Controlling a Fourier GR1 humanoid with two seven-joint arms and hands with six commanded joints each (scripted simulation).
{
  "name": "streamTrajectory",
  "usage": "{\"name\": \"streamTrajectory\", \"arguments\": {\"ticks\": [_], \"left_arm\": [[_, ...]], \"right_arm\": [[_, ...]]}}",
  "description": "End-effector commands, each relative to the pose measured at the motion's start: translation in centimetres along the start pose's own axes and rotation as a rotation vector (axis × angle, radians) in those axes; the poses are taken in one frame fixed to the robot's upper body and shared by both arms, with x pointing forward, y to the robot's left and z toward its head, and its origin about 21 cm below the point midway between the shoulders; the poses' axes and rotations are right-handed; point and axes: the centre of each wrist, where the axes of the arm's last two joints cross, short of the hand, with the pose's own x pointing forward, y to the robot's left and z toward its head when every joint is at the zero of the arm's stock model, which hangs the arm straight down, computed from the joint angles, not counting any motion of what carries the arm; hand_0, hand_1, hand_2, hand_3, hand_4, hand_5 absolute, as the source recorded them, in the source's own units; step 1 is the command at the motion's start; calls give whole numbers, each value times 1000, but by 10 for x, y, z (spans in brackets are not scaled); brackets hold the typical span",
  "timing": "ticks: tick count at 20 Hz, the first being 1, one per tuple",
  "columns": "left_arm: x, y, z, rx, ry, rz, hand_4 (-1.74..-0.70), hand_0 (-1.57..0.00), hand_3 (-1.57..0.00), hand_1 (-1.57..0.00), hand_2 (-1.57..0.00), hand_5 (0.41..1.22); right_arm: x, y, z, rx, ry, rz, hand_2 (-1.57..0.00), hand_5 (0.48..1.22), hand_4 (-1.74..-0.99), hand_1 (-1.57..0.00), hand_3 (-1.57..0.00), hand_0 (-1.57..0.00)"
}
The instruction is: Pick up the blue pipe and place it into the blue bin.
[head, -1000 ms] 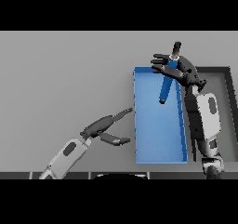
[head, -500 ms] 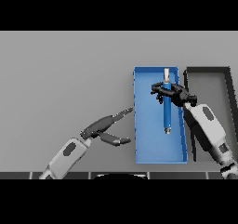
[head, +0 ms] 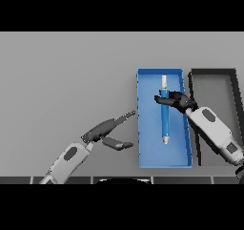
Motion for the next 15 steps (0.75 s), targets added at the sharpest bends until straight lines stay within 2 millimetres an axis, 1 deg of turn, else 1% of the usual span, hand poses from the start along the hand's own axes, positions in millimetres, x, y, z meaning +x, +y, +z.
{"name": "streamTrajectory", "arguments": {"ticks": [1, 2, 3, 5, 6, 7, 8, 10, 11, 12, 14, 15], "left_arm": [[-1, 0, -1, 4, 9, 3, -901, 1, 1, 1, 1, 453], [-5, -3, 1, -1, 6, 9, -905, 1, 1, 1, 1, 455], [-4, -4, -3, -4, 6, 12, -909, 1, 1, 1, 1, 457], [-7, 1, -2, 5, 10, 18, -914, 1, 1, 1, 1, 459], [-6, 1, -2, -1, 5, 12, -914, 1, 1, 1, 1, 460], [-6, -3, -3, -4, -3, 13, -915, 1, 1, 1, 1, 462], [-2, -2, -7, -1, 0, 12, -916, 1, 1, 1, 1, 464], [-3, -3, -6, -1, 8, 19, -922, 1, 1, 1, 1, 466], [-5, -3, -4, -2, 7, 21, -920, 1, 1, 1, 1, 464], [-5, -2, -5, 3, 9, 18, -920, 1, 1, 1, 1, 467], [-6, -3, -8, -1, 6, 24, -920, 1, 1, 1, 1, 469], [-1, -1, -9, 2, -6, 19, -920, 1, 1, 1, 1, 468]], "right_arm": [[0, 0, -3, -2, -4, 17, -76, 794, -1126, -79, -61, -89], [-2, -2, -4, -17, -10, 6, -60, 764, -1125, -63, -48, -71], [-1, -1, -3, -27, -9, 10, -48, 738, -1124, -50, -39, -56], [2, 0, -5, -40, -19, 14, -30, 705, -1122, -32, -24, -36], [0, 1, -5, -26, -28, 2, -24, 702, -1120, -25, -19, -28], [0, 0, -5, -21, -32, -2, -19, 695, -1119, -20, -15, -23], [-1, -2, -5, -20, -31, 0, -15, 689, -1123, -16, -12, -18], [-1, -6, -3, -34, -22, 9, -9, 675, -1132, -10, -7, -11], [-2, -4, -4, -28, -23, 13, -7, 672, -1129, -8, -6, -9], [-3, -6, -4, -27, -29, 20, -7, 673, -1129, -8, -6, -9], [1, -4, -6, -11, -43, 9, -7, 678, -1129, -8, -6, -9], [-2, -4, -7, -7, -46, 0, -7, 677, -1129, -8, -6, -9]]}}
